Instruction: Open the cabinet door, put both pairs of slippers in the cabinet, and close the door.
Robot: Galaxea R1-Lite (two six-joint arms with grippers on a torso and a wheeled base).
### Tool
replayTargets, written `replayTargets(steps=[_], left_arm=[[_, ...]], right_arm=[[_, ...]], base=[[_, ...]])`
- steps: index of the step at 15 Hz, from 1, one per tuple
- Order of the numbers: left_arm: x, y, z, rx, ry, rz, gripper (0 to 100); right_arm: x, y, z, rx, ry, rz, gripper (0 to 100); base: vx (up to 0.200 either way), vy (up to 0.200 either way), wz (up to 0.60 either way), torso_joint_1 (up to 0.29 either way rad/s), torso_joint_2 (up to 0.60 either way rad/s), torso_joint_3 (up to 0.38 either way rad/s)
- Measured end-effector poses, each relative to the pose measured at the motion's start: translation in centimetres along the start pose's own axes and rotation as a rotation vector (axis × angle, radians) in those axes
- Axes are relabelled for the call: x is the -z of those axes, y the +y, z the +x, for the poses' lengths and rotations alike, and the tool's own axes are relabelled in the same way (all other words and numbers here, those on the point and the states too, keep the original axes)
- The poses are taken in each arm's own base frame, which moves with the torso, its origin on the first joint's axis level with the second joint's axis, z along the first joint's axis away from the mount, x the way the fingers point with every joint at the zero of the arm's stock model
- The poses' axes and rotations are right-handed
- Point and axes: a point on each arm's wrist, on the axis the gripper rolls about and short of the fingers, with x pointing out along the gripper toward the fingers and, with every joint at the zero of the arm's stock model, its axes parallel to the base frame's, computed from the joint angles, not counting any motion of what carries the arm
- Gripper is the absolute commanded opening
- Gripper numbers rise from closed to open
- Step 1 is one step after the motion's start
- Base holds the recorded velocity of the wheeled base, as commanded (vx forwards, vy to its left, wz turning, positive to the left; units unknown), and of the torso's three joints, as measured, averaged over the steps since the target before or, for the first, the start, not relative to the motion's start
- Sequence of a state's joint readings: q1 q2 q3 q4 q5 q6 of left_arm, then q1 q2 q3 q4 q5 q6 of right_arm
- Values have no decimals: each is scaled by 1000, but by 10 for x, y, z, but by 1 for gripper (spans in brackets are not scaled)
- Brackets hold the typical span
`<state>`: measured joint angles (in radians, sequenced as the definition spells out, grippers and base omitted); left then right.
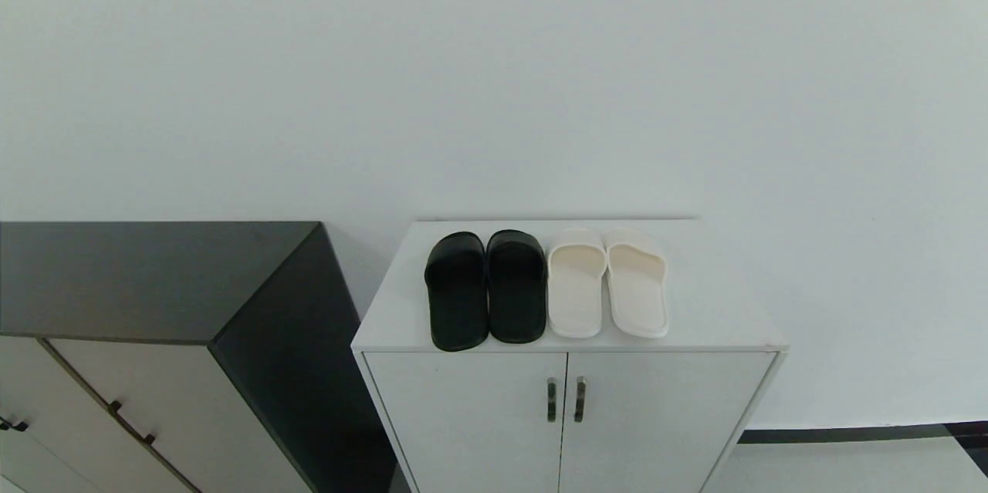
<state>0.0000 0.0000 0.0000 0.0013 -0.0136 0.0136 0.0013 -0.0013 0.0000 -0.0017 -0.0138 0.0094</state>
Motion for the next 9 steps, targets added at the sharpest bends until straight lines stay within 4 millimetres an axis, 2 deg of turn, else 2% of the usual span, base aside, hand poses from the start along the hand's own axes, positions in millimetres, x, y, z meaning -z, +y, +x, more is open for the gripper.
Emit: replayTargets(steps=[6, 7, 9], left_arm=[[0, 0, 0, 0, 0, 1, 0], [0, 0, 0, 0, 0, 1, 0], [0, 0, 0, 1, 0, 4, 0]], right_arm=[[-2, 0, 0, 12, -3, -8, 100], [-7, 0, -1, 12, -12, 24, 100], [-37, 0, -7, -15, -21, 82, 100]], base=[[0, 0, 0, 0, 0, 0], [0, 0, 0, 0, 0, 0], [0, 0, 0, 0, 0, 0]])
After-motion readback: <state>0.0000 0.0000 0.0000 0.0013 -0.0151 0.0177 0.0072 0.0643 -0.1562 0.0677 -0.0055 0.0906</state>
